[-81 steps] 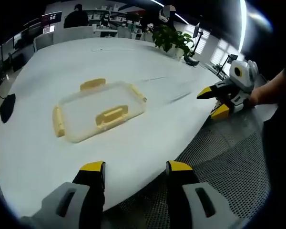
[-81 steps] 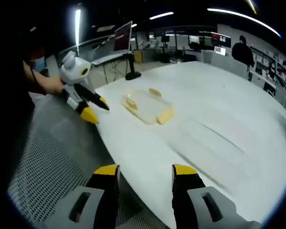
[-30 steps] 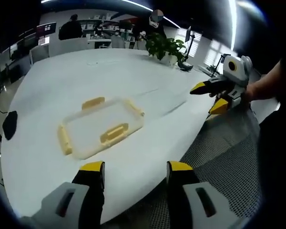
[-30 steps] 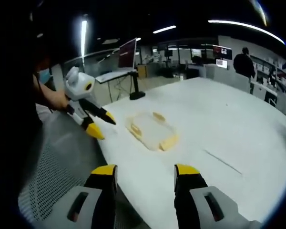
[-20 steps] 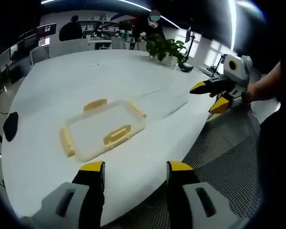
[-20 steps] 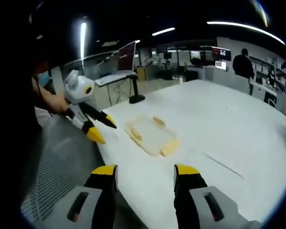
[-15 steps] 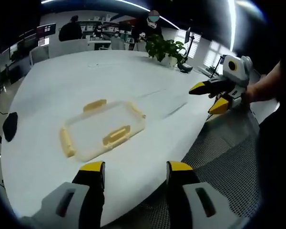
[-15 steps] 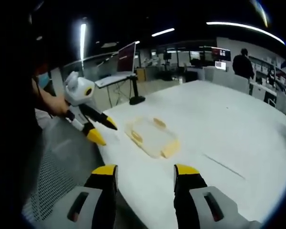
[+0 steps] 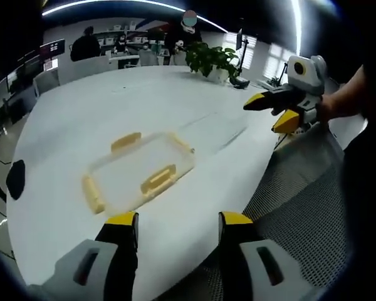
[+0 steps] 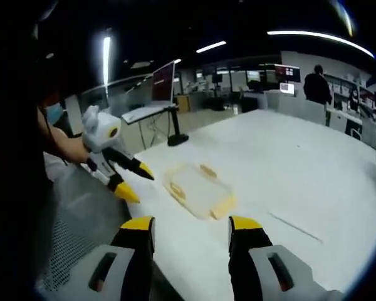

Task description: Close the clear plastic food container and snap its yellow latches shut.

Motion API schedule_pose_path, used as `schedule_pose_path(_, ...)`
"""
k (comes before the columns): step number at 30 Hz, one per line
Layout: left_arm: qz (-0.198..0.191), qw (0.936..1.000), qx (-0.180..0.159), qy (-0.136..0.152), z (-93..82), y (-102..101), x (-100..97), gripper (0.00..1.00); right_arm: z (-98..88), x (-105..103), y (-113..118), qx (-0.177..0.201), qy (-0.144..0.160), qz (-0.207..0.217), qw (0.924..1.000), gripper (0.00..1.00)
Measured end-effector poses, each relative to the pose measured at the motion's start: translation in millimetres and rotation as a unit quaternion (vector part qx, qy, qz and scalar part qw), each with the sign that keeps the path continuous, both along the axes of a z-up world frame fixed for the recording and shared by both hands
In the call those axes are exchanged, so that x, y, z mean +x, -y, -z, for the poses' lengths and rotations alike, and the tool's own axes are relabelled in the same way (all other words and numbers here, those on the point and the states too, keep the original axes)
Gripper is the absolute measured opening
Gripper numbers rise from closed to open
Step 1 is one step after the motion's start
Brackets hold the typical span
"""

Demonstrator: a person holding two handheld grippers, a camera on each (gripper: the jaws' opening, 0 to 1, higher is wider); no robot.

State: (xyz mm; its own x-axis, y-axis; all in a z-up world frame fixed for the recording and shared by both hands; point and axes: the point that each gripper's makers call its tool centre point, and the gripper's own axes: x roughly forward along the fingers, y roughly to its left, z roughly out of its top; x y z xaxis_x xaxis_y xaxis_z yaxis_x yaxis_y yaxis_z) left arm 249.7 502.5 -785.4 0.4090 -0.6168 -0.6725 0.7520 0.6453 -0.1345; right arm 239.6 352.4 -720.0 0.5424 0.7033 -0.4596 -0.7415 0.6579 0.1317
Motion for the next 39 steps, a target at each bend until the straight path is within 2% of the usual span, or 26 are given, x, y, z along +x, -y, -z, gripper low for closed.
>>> schedule_pose_path(3,-0.004,0.9999,-0.015,-0.005,-4.5,2,3.5,0.51,-0.1,2,-1,0.002,0.002,0.000,1.0000,0.46)
schedule_pose_path(4,-0.016,0.9991,-0.033,-0.020,-6.7,3,3.9,0.51,0.1,2,-2,0.002,0.001,0.001,1.0000,0.46)
schedule_pose_path(5,-0.017,0.9988,-0.041,-0.020,-8.7,4,5.6,0.51,0.1,2,-3,0.002,0.002,0.001,1.0000,0.46)
schedule_pose_path(8,0.001,0.9997,-0.021,-0.009,-6.5,0,7.5,0.52,0.4,2,-7,0.004,-0.001,0.000,1.0000,0.46)
schedule_pose_path(11,-0.008,0.9990,-0.041,-0.018,-8.9,-2,9.5,0.52,-1.8,3,-12,0.006,0.001,-0.005,1.0000,0.46)
schedule_pose_path(14,-0.006,0.9991,-0.038,-0.018,-8.0,-4,8.8,0.52,-4.2,6,-14,0.009,0.002,-0.004,1.0000,0.46)
schedule_pose_path(16,0.011,0.9996,-0.027,-0.005,-7.9,-4,7.1,0.52,-4.7,8,-15,0.009,0.005,-0.002,0.9999,0.46)
schedule_pose_path(18,0.019,0.9997,-0.016,-0.004,-5.4,-5,5.5,0.52,-4.7,10,-15,0.013,0.004,0.002,0.9999,0.46)
schedule_pose_path(25,0.027,0.9994,-0.019,0.007,-9.5,-3,7.3,0.52,-2.9,14,-26,0.017,0.005,0.000,0.9999,0.46)
schedule_pose_path(39,0.016,0.9996,-0.022,0.010,-13.4,-13,21.5,0.51,-3.9,21,-43,0.027,0.006,-0.011,0.9996,0.45)
